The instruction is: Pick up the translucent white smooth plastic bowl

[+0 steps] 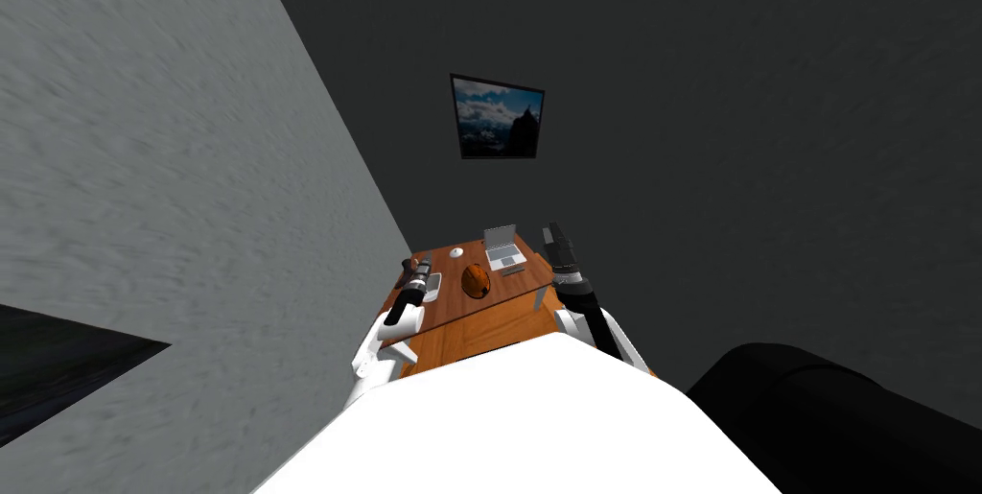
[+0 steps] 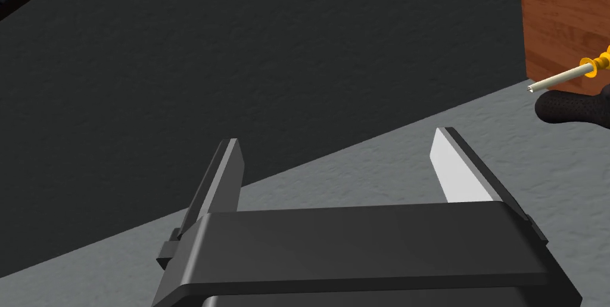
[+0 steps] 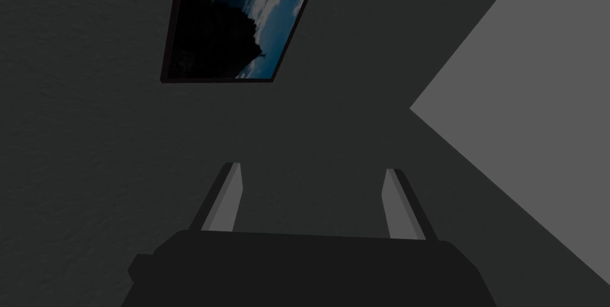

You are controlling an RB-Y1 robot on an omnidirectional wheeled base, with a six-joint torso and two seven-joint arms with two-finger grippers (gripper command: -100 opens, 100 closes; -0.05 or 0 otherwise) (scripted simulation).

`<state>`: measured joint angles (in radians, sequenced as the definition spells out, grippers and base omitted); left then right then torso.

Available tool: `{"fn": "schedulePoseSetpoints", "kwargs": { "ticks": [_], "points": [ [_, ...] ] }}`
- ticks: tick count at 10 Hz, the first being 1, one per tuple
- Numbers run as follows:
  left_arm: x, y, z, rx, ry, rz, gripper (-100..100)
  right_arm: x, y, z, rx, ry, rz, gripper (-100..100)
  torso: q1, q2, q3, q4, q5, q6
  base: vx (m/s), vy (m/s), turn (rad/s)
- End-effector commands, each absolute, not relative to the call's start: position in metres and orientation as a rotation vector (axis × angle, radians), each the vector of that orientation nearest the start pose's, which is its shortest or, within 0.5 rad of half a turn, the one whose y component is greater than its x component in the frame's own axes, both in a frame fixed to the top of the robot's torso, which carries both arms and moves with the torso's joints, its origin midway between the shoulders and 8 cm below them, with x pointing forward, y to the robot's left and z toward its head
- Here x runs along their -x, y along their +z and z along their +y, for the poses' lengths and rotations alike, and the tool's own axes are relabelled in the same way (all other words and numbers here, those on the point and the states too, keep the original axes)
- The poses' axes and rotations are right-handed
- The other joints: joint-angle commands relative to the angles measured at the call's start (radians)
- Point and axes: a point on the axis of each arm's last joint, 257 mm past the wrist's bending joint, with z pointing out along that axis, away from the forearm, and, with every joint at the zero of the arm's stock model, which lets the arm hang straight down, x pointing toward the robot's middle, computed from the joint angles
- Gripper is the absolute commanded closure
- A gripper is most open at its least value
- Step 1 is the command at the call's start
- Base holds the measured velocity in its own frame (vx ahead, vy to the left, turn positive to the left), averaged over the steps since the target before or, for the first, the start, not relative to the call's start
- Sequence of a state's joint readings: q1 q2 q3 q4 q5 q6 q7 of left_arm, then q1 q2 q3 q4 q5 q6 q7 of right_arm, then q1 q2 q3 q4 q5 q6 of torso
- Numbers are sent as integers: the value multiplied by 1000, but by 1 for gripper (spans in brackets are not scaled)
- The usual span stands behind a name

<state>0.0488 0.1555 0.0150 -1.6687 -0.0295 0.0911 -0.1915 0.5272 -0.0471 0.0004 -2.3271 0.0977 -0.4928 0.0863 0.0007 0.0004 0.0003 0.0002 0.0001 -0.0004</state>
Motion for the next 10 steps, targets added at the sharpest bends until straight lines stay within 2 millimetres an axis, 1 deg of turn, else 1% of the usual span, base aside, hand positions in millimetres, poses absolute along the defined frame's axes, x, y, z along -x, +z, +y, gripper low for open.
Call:
{"fn": "schedulePoseSetpoints", "kwargs": {
  "ticks": [1, 2, 3, 4, 5, 6, 7, 8, 9, 10],
  "points": [
    [-535, -246, 285, 1021, -850, 1431, -100, -337, 34, -263, -514, 1156, 714, 0, 0, 0, 0, 0, 0, 0, -9, 7, -14],
    [-541, -253, 288, 1043, -835, 1450, -100, -337, 34, -263, -514, 1156, 714, 0, 0, 0, 0, 0, 0, 0, -10, 8, -21],
    [-539, -268, 291, 1068, -817, 1476, -100, -337, 34, -263, -514, 1156, 714, 0, 0, 0, 0, 0, 0, 0, -4, 5, -10],
    [-543, -283, 295, 1105, -792, 1508, -100, -336, 34, -263, -514, 1156, 714, 0, 0, 0, 0, 0, 0, 0, 2, 6, 1],
    [-541, -290, 296, 1115, -785, 1518, -100, -336, 34, -263, -514, 1156, 714, 0, 0, -1, 0, 0, 0, 0, 0, 0, 0],
    [-545, -299, 300, 1147, -767, 1540, -100, -336, 34, -263, -514, 1156, 714, 0, 0, -1, -1, 0, 0, 0, 6, 5, 2],
    [-542, -312, 302, 1164, -753, 1558, -100, -336, 34, -263, -514, 1156, 714, 0, 0, -1, -1, 0, 0, 0, 7, 3, -1],
    [-545, -320, 305, 1198, -737, 1578, -100, -336, 34, -263, -514, 1156, 714, 0, 0, -1, -1, 0, 0, 0, 11, 2, 12],
    [-541, -333, 307, 1215, -722, 1596, -100, -336, 34, -263, -514, 1156, 714, 0, 0, -2, -1, 0, 0, 0, 13, 2, 2],
    [-542, -345, 311, 1255, -702, 1619, -100, -336, 34, -263, -514, 1156, 714, 0, 0, -2, -1, 0, 0, 0, 19, 1, 19]
  ]
}}
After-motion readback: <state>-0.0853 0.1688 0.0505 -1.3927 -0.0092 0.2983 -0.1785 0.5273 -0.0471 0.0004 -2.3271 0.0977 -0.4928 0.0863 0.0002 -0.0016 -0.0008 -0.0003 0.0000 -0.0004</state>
